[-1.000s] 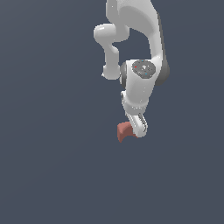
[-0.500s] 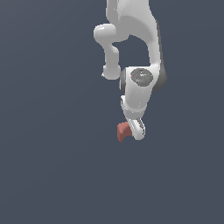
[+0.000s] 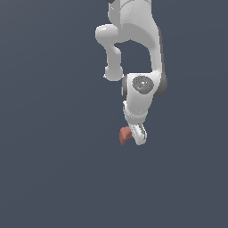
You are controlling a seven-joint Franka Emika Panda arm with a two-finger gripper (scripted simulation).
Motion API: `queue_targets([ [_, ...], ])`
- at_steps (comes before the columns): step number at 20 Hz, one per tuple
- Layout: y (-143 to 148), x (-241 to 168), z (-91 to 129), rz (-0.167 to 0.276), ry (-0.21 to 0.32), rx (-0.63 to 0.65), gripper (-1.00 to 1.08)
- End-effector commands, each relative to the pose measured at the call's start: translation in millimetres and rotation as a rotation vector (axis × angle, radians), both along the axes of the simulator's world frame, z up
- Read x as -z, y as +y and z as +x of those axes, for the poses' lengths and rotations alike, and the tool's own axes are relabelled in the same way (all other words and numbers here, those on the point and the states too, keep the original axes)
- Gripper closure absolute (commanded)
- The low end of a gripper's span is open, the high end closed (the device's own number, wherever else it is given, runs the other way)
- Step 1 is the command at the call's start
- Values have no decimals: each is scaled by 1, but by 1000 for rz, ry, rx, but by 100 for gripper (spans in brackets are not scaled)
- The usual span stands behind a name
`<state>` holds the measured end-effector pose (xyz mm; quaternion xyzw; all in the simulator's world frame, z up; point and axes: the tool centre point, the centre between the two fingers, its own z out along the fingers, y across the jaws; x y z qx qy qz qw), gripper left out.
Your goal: Pick up the object and move it to a goal position.
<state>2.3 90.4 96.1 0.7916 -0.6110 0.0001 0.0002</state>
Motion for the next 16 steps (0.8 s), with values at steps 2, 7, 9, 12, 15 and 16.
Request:
queue_targets([
  [2, 0, 0, 0, 0, 0, 0, 108],
  [7, 0, 0, 0, 0, 0, 0, 108],
  [9, 0, -1, 1, 1, -2, -1, 108],
  [12, -4, -7, 2, 1, -2, -1, 108],
  [15, -12, -18, 3, 1, -2, -1, 108],
  [16, -16, -23, 4, 1, -2, -1, 108],
])
